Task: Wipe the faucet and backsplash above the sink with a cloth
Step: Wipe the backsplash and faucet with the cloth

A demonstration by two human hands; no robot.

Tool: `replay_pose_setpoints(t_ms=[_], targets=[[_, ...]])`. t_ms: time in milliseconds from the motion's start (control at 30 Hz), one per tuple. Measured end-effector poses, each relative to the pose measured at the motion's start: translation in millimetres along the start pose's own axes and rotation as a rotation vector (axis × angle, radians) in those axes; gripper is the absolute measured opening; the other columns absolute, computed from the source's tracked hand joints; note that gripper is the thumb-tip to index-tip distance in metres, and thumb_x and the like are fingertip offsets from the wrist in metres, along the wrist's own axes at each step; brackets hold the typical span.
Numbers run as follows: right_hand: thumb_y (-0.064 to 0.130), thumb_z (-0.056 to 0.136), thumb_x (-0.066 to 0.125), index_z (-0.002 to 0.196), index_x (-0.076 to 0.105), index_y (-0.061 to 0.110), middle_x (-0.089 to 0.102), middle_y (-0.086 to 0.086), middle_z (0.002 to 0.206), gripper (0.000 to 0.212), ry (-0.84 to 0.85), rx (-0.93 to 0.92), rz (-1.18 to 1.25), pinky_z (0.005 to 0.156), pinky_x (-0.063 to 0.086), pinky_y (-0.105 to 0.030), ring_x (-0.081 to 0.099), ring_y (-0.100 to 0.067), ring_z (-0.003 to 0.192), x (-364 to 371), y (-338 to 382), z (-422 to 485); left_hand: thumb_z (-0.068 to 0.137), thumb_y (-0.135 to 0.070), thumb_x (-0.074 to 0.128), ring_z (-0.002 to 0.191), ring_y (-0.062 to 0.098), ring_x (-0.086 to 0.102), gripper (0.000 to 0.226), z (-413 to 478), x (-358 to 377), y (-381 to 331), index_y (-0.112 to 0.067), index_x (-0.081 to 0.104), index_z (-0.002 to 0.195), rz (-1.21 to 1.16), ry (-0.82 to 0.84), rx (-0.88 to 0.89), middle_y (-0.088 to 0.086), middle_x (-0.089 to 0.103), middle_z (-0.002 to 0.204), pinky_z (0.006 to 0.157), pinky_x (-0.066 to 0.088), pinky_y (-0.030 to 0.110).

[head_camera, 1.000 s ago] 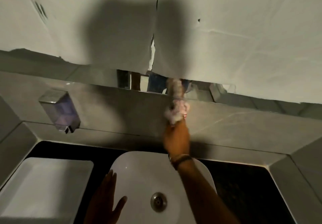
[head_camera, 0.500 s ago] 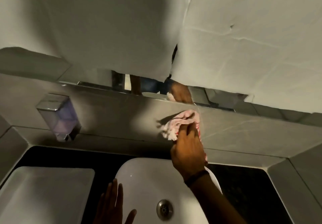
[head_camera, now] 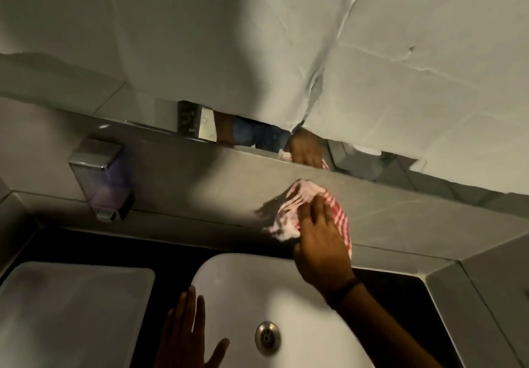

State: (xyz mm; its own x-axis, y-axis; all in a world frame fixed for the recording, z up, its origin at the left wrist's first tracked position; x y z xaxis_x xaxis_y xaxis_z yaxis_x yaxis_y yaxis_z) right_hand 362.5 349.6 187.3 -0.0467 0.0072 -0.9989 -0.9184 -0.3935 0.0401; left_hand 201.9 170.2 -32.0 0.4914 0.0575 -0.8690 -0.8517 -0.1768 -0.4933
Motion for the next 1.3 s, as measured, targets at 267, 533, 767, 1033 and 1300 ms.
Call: replay_pose_setpoints(t_ms=[267, 533, 767, 1033, 1300], targets=[[0.036, 0.101, 0.047, 0.147, 0.058, 0.008, 0.05, -0.021, 0.159, 0.054, 0.288, -0.267, -0.63, 0.128, 0.024, -0.053, 0.033, -0.039, 0.154, 19.8, 26.1, 12.1, 0.076, -0.085, 0.02, 0.15, 0.019, -0.016, 0.105, -2.1, -4.9, -3.1, -0.02, -0.011, 0.153, -0.014, -0.03, 0.023, -0.001, -0.018, 0.164, 0.117, -0.014, 0.034], [0.041, 0.102, 0.054, 0.139, 0.065, 0.014, 0.061, -0.012, 0.15, 0.047, 0.438, -0.266, -0.648, 0.121, 0.036, -0.051, 0.051, -0.034, 0.143, 15.5, 34.5, 34.0, 0.076, -0.085, 0.022, 0.15, 0.016, -0.011, 0.101, -2.3, -9.2, -4.5, -0.004, 0.033, 0.136, 0.036, -0.166, 0.017, -0.006, -0.014, 0.164, 0.119, -0.008, 0.035], [0.025, 0.108, 0.048, 0.153, 0.048, 0.015, 0.06, -0.019, 0.151, 0.046, -0.036, 0.237, 0.832, 0.105, 0.057, -0.041, 0.069, -0.028, 0.125, -9.4, -21.3, -21.6, 0.104, -0.027, 0.01, 0.15, 0.033, -0.004, 0.049, -0.7, -37.2, -14.4, 0.001, 0.049, 0.111, 0.448, -0.459, 0.182, 0.021, -0.008, 0.163, 0.104, 0.028, 0.052], [0.045, 0.098, 0.059, 0.143, 0.061, -0.001, 0.064, -0.027, 0.143, 0.064, 0.473, 0.683, 2.317, 0.113, 0.048, -0.06, 0.064, -0.044, 0.129, 58.1, -22.9, 11.5, 0.104, -0.03, 0.006, 0.117, 0.03, 0.063, 0.051, 4.9, -30.5, -18.6, -0.002, 0.049, 0.107, 0.469, -0.434, 0.222, 0.022, -0.01, 0.162, 0.085, 0.043, 0.053], [0.022, 0.098, 0.058, 0.141, 0.061, 0.001, 0.068, -0.027, 0.135, 0.048, 0.311, 0.549, 1.683, 0.115, 0.042, -0.069, 0.064, -0.049, 0.127, 53.4, -73.5, 10.1, 0.079, -0.082, 0.021, 0.151, 0.019, -0.009, 0.101, 2.1, -10.7, 0.8, -0.018, -0.002, 0.154, 0.2, -0.299, 0.065, -0.002, -0.012, 0.165, 0.119, -0.007, 0.039]])
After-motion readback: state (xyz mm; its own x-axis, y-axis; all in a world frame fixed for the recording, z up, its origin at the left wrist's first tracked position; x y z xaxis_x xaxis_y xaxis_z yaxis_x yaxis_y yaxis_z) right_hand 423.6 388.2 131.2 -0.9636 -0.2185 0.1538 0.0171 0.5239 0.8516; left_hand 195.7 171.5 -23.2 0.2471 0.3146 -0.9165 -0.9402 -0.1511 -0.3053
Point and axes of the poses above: each hand's wrist, its own z-axis towards the middle knuckle, its own x-axis out of the palm, y = z × x, the point moved 8 cm from there along z, towards the middle knuckle
